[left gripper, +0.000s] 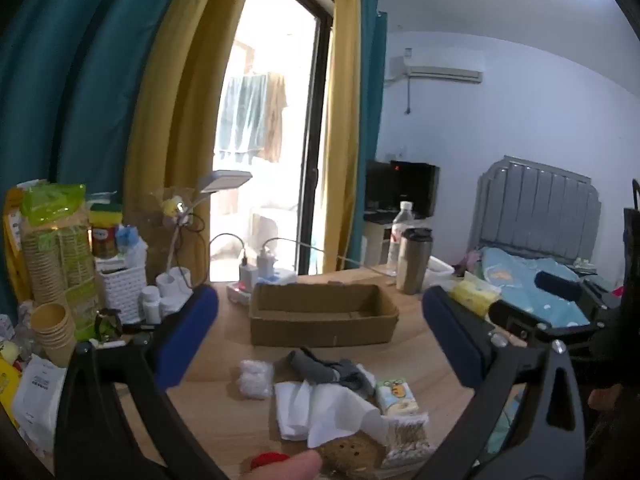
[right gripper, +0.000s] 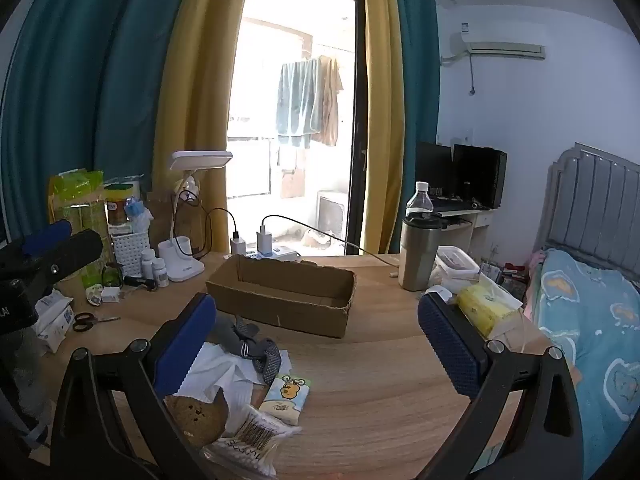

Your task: Organize soft objects

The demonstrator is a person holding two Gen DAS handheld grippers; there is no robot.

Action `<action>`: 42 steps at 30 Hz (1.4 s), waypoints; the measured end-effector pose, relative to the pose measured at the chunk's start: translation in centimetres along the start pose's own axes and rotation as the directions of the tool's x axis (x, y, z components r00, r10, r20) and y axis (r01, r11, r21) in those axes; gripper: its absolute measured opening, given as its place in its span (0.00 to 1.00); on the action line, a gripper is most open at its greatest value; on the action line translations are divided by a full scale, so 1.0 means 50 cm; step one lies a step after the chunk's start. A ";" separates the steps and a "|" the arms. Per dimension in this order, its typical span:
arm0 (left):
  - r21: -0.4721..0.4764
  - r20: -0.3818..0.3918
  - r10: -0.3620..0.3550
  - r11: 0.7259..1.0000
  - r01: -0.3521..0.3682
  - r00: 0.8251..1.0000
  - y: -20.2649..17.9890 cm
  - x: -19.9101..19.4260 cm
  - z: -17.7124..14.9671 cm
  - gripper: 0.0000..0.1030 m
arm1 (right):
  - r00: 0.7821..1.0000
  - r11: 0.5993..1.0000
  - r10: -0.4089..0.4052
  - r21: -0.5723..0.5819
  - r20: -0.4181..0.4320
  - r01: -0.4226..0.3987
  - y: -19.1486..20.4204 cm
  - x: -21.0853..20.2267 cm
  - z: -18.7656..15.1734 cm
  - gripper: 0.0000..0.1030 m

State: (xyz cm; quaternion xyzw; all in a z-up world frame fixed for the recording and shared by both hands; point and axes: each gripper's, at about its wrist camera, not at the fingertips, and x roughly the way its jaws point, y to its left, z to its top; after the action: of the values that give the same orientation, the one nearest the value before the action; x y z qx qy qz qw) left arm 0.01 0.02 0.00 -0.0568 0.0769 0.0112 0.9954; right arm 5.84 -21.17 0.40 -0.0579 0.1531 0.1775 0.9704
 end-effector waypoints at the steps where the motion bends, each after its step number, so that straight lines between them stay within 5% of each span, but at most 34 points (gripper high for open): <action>1: -0.007 -0.012 0.012 1.000 -0.012 1.000 0.001 0.000 0.001 1.00 | 1.000 1.000 0.004 0.001 -0.013 -0.004 -0.001 0.001 0.001 1.00; 5: 0.060 -0.071 0.040 0.998 -0.036 0.997 -0.035 0.019 0.010 1.00 | 1.000 0.999 0.015 0.043 -0.009 -0.015 -0.024 -0.021 0.001 1.00; 13: 0.026 -0.095 -0.017 0.999 0.020 0.995 -0.023 0.029 -0.011 1.00 | 0.999 0.999 0.009 0.053 -0.033 -0.007 -0.030 0.000 -0.017 1.00; 42: 0.025 -0.091 -0.006 1.000 0.008 0.996 -0.009 0.013 -0.024 1.00 | 1.000 1.000 0.007 0.020 -0.031 -0.006 -0.006 -0.002 -0.010 1.00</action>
State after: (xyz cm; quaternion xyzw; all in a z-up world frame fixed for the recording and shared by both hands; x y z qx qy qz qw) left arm 0.50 -0.53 -1.21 -0.0449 0.1223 0.0043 0.9915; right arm 5.73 -21.59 -0.01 -0.0504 0.1699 0.1782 0.9679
